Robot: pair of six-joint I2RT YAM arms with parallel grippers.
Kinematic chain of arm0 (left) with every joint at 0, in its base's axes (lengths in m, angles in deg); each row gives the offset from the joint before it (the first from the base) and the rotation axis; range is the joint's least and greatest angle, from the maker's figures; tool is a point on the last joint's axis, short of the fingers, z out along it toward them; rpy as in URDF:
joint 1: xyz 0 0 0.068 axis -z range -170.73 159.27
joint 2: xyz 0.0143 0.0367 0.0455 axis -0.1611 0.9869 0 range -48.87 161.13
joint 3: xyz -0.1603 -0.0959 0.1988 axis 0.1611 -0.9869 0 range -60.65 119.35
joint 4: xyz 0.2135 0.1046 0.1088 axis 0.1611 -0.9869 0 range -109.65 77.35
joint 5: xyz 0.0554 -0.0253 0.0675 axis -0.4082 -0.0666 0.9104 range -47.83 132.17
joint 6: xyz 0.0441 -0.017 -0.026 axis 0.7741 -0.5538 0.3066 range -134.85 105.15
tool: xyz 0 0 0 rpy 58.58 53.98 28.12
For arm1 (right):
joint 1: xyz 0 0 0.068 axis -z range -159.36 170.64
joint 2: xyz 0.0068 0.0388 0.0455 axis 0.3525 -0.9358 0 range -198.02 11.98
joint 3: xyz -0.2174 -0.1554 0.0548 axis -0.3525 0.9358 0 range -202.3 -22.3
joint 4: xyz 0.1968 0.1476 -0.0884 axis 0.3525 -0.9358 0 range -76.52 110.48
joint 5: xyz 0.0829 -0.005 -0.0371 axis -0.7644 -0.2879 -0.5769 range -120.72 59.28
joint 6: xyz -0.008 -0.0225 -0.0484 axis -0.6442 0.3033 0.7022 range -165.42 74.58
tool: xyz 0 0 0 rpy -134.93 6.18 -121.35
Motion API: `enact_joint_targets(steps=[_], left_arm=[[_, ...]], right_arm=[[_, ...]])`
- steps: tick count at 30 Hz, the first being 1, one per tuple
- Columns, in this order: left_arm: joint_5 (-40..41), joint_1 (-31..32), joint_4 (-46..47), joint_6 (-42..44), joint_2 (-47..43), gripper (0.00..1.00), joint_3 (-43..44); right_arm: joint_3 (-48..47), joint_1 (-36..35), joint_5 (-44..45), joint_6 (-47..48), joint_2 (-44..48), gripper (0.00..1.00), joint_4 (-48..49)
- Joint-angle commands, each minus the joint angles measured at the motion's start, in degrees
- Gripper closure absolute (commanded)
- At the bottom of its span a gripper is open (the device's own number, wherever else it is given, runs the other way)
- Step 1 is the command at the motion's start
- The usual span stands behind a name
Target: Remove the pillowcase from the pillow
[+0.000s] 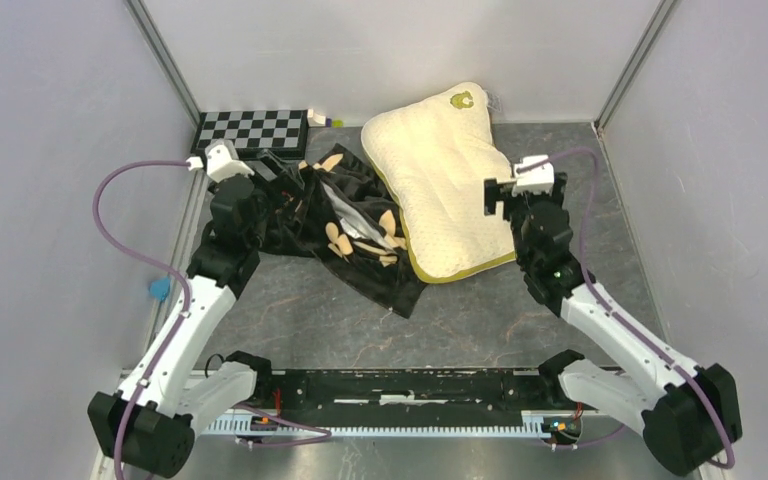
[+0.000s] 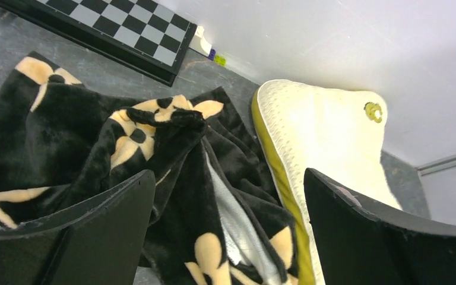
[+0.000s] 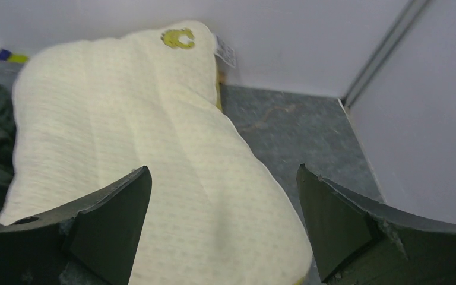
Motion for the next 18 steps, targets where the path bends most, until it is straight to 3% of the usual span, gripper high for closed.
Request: enact_joint_targets(steps=[1, 6, 10, 14, 18], left_arm=[[-1.15, -0.19, 7.82, 10.10, -0.93, 0.00, -4.50], [-1.35, -0.19, 13.91, 15.60, -0.40, 0.00, -11.74], [-2.35, -0.19, 22.59, 20.76, -1.91, 0.00, -21.81], [0.40, -0.20, 31.43, 25.58, 0.73, 0.00, -29.32], [4.13, -0.45, 38.27, 29.46, 5.74, 0.00, -32.65]], right_arm=[[7.07, 3.05, 4.39, 1.53, 4.57, 0.02, 5.32], [17.94, 6.91, 2.15, -3.46, 6.28, 0.02, 9.58], [30.79, 6.89, 1.43, -0.96, 8.67, 0.02, 19.13], [37.00, 6.99, 3.72, 3.42, 7.23, 0.02, 25.48], [44.04, 7.04, 6.21, 7.63, 2.29, 0.02, 40.21]])
